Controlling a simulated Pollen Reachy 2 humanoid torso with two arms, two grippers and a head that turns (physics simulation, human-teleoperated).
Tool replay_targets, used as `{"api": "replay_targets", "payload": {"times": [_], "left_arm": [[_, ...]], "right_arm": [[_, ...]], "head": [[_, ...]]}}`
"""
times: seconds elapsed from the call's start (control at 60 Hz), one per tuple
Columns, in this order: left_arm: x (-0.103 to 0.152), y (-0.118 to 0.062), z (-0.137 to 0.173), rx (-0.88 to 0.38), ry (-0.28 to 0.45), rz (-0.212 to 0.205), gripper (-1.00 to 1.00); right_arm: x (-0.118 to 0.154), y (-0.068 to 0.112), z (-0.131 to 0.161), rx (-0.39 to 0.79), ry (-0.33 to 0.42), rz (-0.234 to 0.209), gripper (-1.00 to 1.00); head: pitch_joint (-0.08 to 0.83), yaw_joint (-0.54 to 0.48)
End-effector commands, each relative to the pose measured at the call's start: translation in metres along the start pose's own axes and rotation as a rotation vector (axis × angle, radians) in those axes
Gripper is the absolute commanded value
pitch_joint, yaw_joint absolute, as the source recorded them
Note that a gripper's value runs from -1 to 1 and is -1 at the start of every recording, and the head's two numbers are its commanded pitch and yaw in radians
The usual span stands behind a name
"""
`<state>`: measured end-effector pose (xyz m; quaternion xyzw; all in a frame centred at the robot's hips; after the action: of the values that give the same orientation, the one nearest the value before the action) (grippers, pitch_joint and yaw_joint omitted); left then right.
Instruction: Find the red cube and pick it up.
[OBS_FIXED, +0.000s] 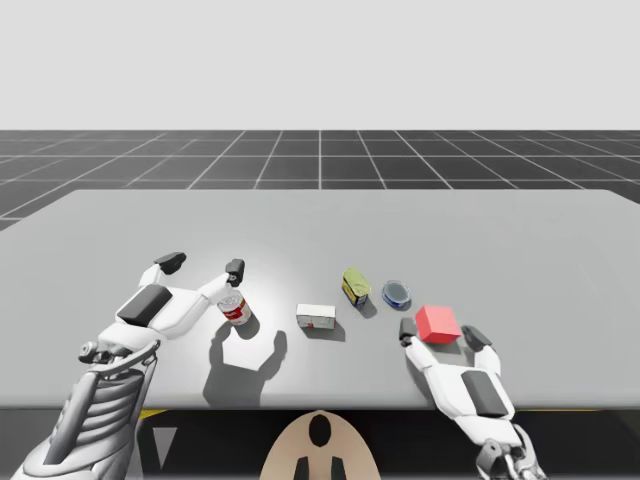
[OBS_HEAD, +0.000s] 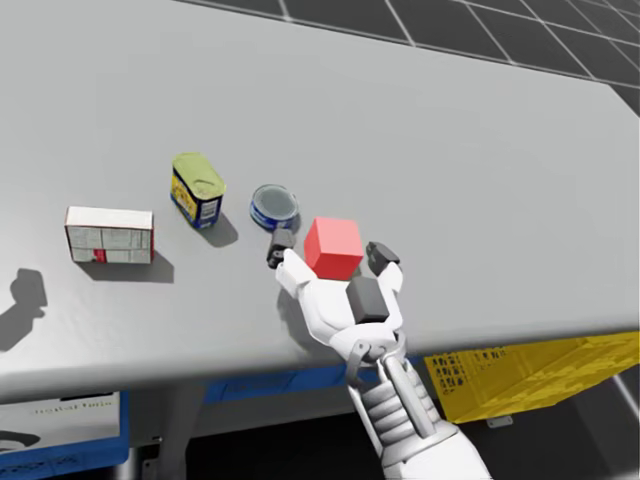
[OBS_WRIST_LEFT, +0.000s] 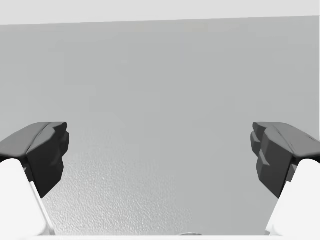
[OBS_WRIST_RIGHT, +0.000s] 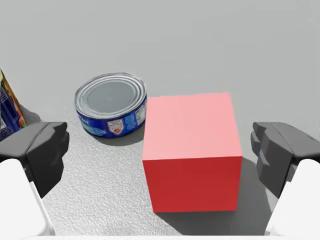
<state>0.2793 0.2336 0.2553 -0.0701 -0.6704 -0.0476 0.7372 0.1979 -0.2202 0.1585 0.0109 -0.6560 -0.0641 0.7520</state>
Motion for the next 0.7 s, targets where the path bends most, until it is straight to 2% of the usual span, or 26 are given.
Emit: {"api": "replay_targets", "payload": {"times": [0.017, 0.167, 0.283, 0.367, 0.383, 0.4, 0.417, 0.433, 0.45, 0.467, 0.517, 0.7], "left_arm": [[0.0, 0.0, 0.0, 0.001, 0.0, 0.004, -1.0], [0.0, 0.0, 0.001, 0.001, 0.001, 0.004, -1.0], [0.0, 0.0, 0.001, 0.001, 0.002, 0.005, -1.0], [0.0, -0.001, 0.001, 0.002, 0.003, 0.004, -1.0], [0.0, -0.001, 0.001, 0.002, 0.003, 0.004, -1.0], [0.0, -0.001, 0.001, 0.002, 0.003, 0.004, -1.0], [0.0, -0.001, 0.001, 0.002, 0.003, 0.004, -1.0], [0.0, -0.001, 0.001, 0.002, 0.003, 0.005, -1.0], [0.0, -0.001, 0.001, 0.002, 0.003, 0.004, -1.0], [0.0, -0.001, 0.001, 0.003, 0.003, 0.004, -1.0], [0.0, -0.001, 0.001, 0.003, 0.003, 0.004, -1.0], [0.0, -0.001, 0.0, 0.005, 0.004, 0.002, -1.0]], "right_arm": [[-0.015, 0.009, -0.014, -0.054, 0.033, -0.07, -1.0], [-0.023, 0.007, -0.029, -0.081, 0.055, -0.06, -1.0], [-0.023, 0.005, -0.033, -0.084, 0.083, -0.071, -1.0], [-0.025, 0.005, -0.033, -0.077, 0.097, -0.045, -1.0], [-0.026, 0.004, -0.032, -0.078, 0.094, -0.044, -0.74], [-0.026, 0.004, -0.032, -0.09, 0.084, -0.041, -0.62], [-0.026, 0.005, -0.032, -0.093, 0.082, -0.039, -0.09], [-0.026, 0.004, -0.032, -0.09, 0.084, -0.039, 0.12], [-0.026, 0.004, -0.032, -0.09, 0.084, -0.039, 0.71], [-0.026, 0.004, -0.032, -0.092, 0.08, -0.036, 0.83], [-0.027, 0.005, -0.032, -0.089, 0.075, -0.028, 0.97], [-0.028, 0.005, -0.031, -0.081, 0.072, -0.012, 1.0]], "head": [[0.757, -0.39], [0.757, -0.39], [0.757, -0.39], [0.756, -0.39], [0.755, -0.39], [0.752, -0.39], [0.751, -0.39], [0.749, -0.39], [0.748, -0.39], [0.746, -0.39], [0.734, -0.39], [0.608, -0.4]]}}
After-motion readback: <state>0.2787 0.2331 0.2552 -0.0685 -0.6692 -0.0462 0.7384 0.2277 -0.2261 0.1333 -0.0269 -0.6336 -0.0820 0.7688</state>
